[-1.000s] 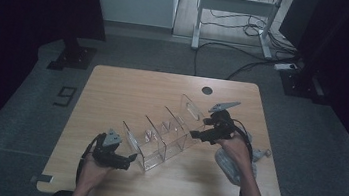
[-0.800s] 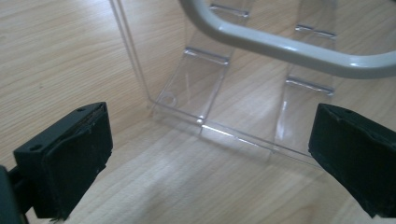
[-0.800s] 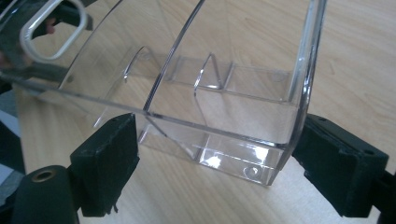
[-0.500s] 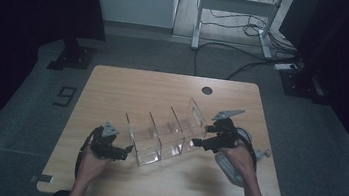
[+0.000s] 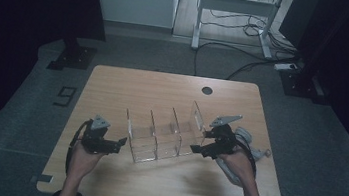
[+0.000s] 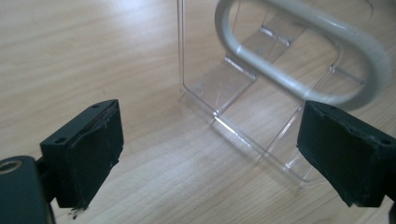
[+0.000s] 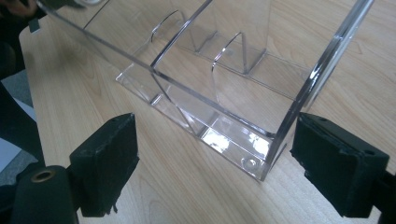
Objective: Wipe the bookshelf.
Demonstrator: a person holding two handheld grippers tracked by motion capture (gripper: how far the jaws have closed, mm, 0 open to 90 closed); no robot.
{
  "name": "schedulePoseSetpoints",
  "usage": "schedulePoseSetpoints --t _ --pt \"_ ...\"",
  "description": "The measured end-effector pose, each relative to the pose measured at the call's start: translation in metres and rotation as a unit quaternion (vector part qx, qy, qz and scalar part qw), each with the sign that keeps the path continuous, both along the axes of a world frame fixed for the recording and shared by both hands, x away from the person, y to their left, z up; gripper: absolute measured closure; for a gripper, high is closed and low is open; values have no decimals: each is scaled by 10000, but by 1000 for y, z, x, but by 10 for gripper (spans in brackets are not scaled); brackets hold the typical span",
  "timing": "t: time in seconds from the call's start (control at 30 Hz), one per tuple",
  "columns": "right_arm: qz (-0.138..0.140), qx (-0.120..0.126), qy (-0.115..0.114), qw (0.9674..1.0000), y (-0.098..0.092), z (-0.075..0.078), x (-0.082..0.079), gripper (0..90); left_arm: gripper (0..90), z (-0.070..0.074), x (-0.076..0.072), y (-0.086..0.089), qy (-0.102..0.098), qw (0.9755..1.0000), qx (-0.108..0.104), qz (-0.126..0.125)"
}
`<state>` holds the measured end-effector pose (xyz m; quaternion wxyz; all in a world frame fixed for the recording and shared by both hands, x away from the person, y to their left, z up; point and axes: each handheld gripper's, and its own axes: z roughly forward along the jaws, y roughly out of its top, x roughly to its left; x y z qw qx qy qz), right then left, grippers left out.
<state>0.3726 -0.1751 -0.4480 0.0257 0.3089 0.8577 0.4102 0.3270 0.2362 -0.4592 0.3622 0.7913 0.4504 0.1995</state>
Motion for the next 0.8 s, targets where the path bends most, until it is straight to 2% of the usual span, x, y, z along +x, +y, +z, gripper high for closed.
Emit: schedulePoseSetpoints --t 0.23,0.27,0.3,0.4,0.53,0.73,0.8 --pt "9 -51 13 10000 3 0 -4 143 80 36 0 -3 -158 9998 -126 44" --pt "6 -58 17 10000 3 1 -5 143 79 36 0 -3 -158 9998 -126 44" --pt "14 -60 6 10000 4 1 -6 143 78 45 -2 -5 -201 9996 -206 -1" --pt "46 -65 16 10000 5 2 -8 143 75 53 -6 -11 -199 9992 -306 -152" --pt "137 -94 33 9999 8 2 -11 143 85 48 -7 -22 -104 9995 -179 -253" --pt "186 -121 56 9997 10 0 -11 161 157 28 -2 -38 122 9995 116 -251" --pt "202 -135 55 9997 8 0 -11 162 204 24 -3 -40 163 9994 157 -246"
